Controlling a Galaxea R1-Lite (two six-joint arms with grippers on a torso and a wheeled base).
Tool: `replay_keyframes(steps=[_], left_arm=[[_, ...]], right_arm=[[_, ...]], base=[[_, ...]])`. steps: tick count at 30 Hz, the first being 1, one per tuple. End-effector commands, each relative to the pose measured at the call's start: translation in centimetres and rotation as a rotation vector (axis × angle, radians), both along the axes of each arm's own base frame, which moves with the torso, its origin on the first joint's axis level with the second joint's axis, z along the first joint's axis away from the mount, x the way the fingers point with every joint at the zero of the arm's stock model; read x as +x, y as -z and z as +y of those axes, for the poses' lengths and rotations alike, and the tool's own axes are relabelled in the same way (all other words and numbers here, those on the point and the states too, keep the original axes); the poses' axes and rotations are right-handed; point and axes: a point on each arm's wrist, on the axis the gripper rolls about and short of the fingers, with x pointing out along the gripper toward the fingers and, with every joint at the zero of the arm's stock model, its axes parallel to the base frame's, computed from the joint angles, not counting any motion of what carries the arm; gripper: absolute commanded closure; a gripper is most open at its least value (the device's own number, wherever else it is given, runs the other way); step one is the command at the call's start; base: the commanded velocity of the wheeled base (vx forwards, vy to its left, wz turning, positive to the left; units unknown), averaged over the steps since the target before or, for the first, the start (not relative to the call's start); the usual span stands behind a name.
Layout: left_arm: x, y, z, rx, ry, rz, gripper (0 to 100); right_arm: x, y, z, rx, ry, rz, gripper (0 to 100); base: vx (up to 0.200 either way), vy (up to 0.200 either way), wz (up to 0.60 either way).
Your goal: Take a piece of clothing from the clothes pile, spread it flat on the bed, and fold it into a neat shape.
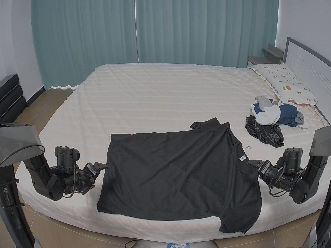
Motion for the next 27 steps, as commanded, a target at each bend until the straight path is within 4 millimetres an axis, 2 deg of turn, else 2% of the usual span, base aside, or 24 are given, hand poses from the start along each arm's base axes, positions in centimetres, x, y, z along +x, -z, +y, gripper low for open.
replay_keyframes(steps=[1,7,12,14,20,27], left_arm=[[-3.8,-1.2,-0.6,-0.024,0.079,0.006,0],[-4.4,1.2,-1.3,0.108,0.203,0.055,0],[-4.8,1.5,-2.0,0.118,0.234,0.072,0],[-4.9,2.3,-2.5,0.16,0.226,0.095,0],[-4.7,3.4,-3.2,0.24,0.225,0.107,0],[-4.1,3.7,-3.3,0.241,0.224,0.069,0]], right_arm=[[-4.4,-0.8,-0.1,0.138,-0.024,0.013,0],[-4.3,0.7,-0.4,0.149,-0.02,0.035,0],[-4.3,0.9,-0.4,0.149,-0.022,0.043,0],[-4.3,0.8,-0.4,0.147,-0.023,0.041,0],[-4.4,0.9,-0.4,0.147,-0.023,0.045,0],[-4.4,0.8,-0.4,0.147,-0.023,0.042,0]], base=[[0.0,0.0,0.0],[0.0,0.0,0.0],[0.0,0.0,0.0],[0.0,0.0,0.0],[0.0,0.0,0.0],[0.0,0.0,0.0]])
